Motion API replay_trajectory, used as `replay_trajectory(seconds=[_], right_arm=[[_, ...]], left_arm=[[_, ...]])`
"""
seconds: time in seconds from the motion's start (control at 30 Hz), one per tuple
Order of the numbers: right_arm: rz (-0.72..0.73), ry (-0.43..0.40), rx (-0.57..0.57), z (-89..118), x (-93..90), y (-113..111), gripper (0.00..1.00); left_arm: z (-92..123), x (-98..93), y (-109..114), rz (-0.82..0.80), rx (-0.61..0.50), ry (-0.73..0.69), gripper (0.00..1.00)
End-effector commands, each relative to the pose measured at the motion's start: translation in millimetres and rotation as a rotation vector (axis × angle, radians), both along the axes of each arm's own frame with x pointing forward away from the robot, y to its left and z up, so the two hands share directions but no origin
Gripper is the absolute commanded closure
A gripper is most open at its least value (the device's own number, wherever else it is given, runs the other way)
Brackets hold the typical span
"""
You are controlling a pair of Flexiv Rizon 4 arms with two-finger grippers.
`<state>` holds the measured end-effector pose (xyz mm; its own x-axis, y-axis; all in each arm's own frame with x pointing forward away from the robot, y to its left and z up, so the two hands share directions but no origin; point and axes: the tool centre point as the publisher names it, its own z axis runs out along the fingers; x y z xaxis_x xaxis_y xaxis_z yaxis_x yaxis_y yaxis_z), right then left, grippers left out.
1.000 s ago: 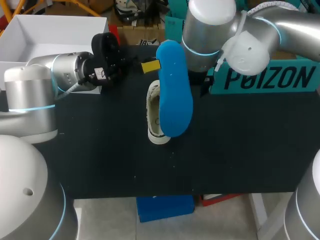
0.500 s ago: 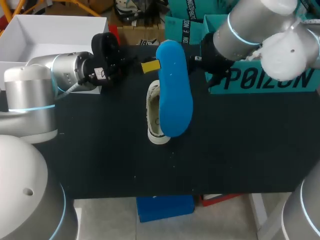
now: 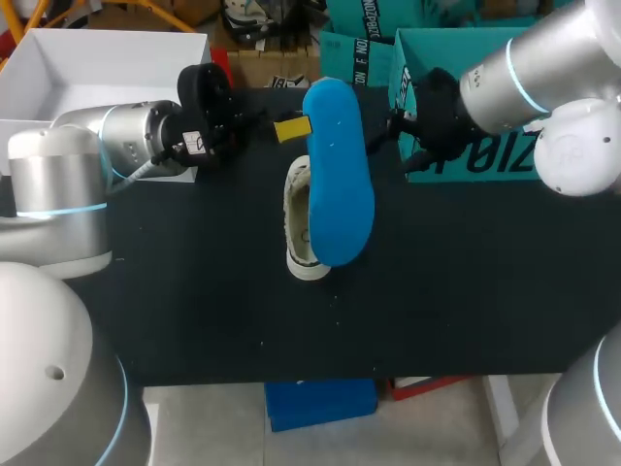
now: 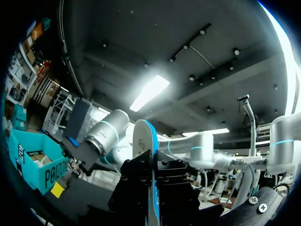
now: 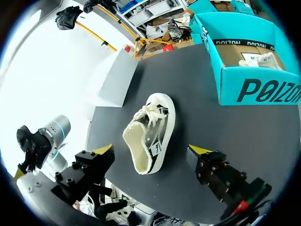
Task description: Take the shoe out of the shoebox, open the shoe tongue, remove and reinsert the insole, then place the shoe into the shoebox
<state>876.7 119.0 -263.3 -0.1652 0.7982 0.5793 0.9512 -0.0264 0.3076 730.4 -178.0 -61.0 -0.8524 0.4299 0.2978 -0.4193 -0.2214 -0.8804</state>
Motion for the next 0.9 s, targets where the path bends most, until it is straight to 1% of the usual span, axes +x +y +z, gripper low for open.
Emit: replay_trajectory(seconds=[0.03, 0.47, 0.53, 0.63, 0.9], right_arm=[[0.038, -0.006, 0.119, -4.0, 0.7, -1.2, 0.0], [0.038, -0.006, 0.119, -4.0, 0.7, -1.2, 0.0], [0.009, 0.03, 0.22, -7.6, -2.2, -3.3, 0.0], [-0.021, 0.049, 0.364, -7.4, -5.9, -3.5, 0.0], [-0.022, 0.052, 0.451, 1.1, -2.4, -2.4, 0.0]], left_arm=[[-0.9, -0.7, -1.0, 0.003, -0.001, -0.001, 1.0], [-0.9, -0.7, -1.0, 0.003, -0.001, -0.001, 1.0], [-0.9, -0.7, -1.0, 0.003, -0.001, -0.001, 1.0], [-0.9, -0.7, -1.0, 0.003, -0.001, -0.001, 1.0], [-0.9, -0.7, -1.0, 0.003, -0.001, -0.001, 1.0]])
